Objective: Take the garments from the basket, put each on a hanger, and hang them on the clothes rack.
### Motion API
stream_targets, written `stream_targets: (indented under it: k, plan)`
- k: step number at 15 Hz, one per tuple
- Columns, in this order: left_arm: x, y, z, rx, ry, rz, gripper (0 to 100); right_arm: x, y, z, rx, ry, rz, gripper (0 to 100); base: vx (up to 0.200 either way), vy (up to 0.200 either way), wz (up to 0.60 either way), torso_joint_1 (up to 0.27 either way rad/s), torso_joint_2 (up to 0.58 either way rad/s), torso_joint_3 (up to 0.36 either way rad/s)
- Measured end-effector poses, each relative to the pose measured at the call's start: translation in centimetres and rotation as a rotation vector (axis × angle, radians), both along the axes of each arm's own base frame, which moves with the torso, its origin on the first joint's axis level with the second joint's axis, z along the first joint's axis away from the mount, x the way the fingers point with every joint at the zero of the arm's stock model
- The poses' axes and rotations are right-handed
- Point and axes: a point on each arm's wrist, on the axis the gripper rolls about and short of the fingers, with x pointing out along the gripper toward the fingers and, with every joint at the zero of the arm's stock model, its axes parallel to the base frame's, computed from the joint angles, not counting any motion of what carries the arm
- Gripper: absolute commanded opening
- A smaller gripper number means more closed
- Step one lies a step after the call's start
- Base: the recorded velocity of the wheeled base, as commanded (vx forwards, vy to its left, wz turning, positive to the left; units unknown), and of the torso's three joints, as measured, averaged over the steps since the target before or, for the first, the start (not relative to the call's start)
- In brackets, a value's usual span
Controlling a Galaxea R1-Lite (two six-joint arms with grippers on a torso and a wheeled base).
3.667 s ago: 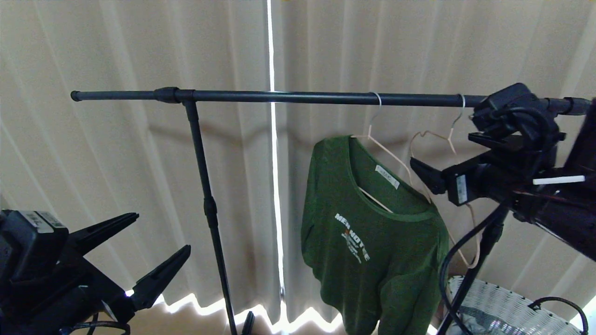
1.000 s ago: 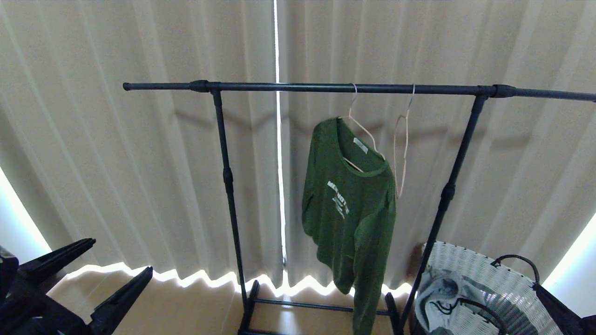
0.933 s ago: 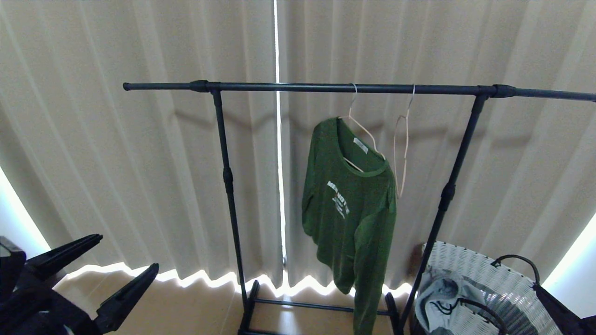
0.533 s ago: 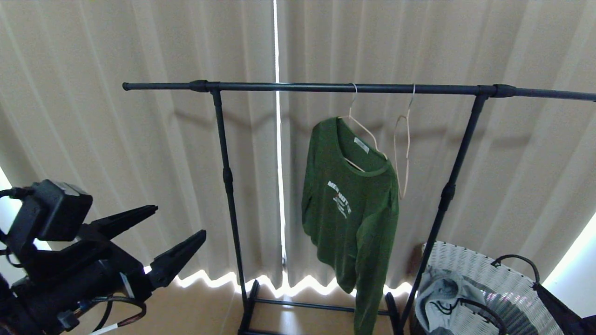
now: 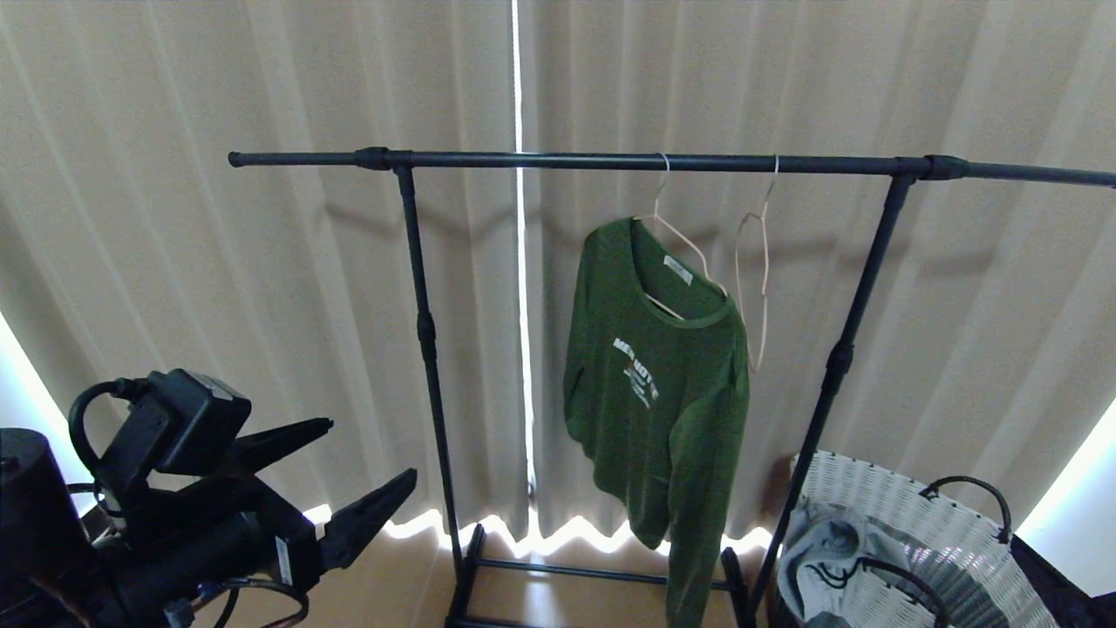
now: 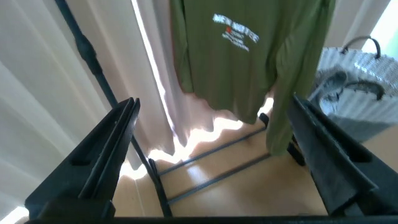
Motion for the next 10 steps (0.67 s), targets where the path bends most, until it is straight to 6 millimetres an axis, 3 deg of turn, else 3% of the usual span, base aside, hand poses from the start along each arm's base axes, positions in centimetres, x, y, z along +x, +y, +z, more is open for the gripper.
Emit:
stream_targets:
  k: [10]
  plan:
    - [-2.1, 0.9, -1.3, 0.059, 0.005, -0.018, 100, -0.1, -0.1, -0.3, -0.038, 0.037, 0.004, 100, 0.000, 0.000, 0.00, -0.183, 0.46, 0.271]
